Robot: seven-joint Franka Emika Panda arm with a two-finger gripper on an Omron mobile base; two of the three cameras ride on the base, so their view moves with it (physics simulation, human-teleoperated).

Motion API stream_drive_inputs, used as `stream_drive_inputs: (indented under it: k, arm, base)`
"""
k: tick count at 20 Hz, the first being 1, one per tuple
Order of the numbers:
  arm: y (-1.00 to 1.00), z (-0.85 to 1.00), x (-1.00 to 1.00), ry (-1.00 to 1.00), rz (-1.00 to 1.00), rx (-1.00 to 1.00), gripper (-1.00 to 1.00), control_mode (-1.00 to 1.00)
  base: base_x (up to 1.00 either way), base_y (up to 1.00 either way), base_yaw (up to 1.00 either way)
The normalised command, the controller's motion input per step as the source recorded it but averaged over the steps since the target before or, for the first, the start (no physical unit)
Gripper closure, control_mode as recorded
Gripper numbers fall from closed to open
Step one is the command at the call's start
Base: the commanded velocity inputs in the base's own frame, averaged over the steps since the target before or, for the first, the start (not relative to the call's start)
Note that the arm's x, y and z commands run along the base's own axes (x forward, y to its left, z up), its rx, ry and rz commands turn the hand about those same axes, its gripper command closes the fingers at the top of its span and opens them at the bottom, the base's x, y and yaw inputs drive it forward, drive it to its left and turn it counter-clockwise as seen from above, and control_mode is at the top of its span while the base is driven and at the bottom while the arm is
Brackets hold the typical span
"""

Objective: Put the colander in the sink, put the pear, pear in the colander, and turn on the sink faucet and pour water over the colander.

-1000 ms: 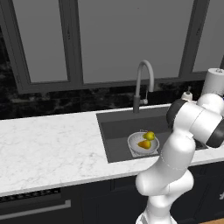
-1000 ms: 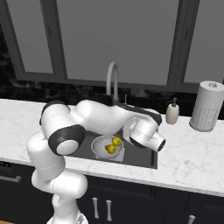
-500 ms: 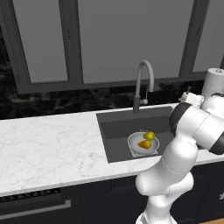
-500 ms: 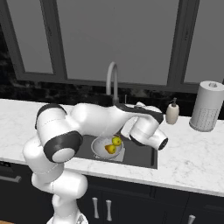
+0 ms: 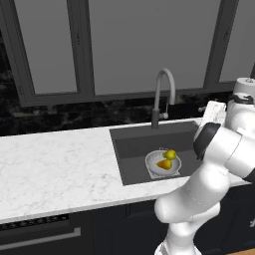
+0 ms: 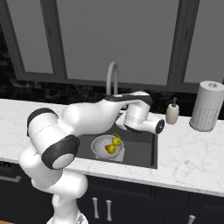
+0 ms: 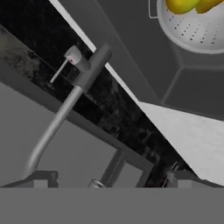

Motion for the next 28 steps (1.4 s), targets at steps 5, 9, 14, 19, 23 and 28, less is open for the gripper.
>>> stream_drive_inputs:
  k: [5,9,14,19,23,28]
  arm:
    - [0.00,-0.02,0.20,0.09,0.00,0.17,-1.00,-1.00]
    - [0.00,-0.09,0.25,0.07,0.01,0.18,-1.00,-1.00]
    - [0.00,-0.15,0.33,0.05,0.00,0.13,-1.00,-1.00]
    - [0.01,-0.15,0.42,0.09,0.00,0.12,-1.00,-1.00]
    - [0.04,-0.15,0.36,0.02,0.00,0.12,-1.00,-1.00]
    - [0.03,-0.02,0.21,0.00,0.00,0.12,-1.00,-1.00]
  base:
    - [0.00,0.00,0.00]
    - [0.00,0.00,0.00]
    - [0.00,0.00,0.00]
    - [0.00,0.00,0.00]
    - [0.00,0.00,0.00]
    - [0.00,0.00,0.00]
